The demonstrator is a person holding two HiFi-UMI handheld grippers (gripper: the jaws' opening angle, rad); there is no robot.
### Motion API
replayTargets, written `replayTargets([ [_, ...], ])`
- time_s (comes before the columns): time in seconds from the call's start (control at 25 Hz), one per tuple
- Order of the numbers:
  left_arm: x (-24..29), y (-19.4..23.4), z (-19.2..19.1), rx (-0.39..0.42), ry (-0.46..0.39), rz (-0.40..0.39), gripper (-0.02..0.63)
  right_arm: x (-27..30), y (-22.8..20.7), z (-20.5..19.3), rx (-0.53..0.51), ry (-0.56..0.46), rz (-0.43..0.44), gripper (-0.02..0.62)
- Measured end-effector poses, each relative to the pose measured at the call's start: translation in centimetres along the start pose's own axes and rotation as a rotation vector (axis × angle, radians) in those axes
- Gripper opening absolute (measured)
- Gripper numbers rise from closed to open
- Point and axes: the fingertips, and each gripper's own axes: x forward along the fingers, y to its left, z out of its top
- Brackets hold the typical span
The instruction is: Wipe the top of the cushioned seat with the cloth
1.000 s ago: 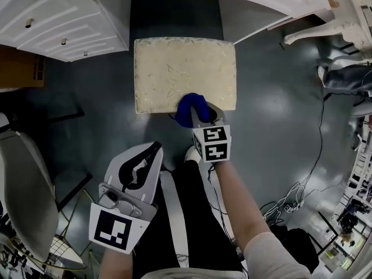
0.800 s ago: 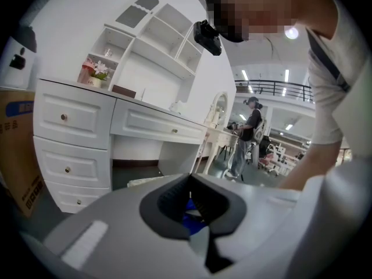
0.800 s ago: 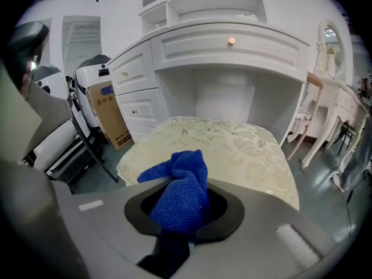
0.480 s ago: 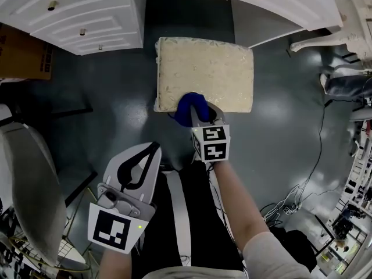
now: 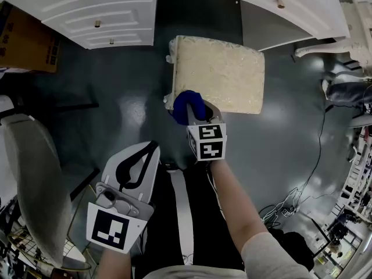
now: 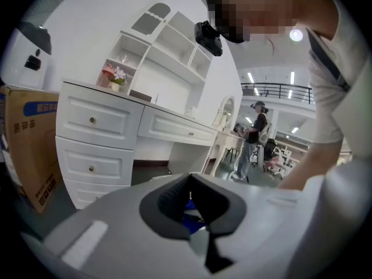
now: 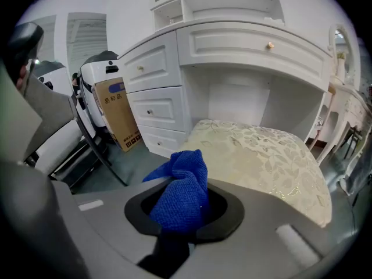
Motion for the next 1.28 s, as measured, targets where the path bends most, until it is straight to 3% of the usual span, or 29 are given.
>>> replayTargets([
  [0.44, -2.2, 0.9, -0.2, 0.002, -0.01, 0.025, -0.002, 0.6, 1.9, 0.5, -0.01, 0.024, 0.022, 0.083],
  [0.72, -2.7, 0.1, 0.7, 0.014, -0.009, 0.031, -0.002, -1.1, 3.3, 1.4, -0.004, 0.016, 0.088, 0.08],
  [1.28, -0.5, -5.6, 8.5, 0.066, -0.066, -0.038, -0.002, -10.8, -1.3, 8.8, 0.14, -0.114, 0.128, 0.074],
])
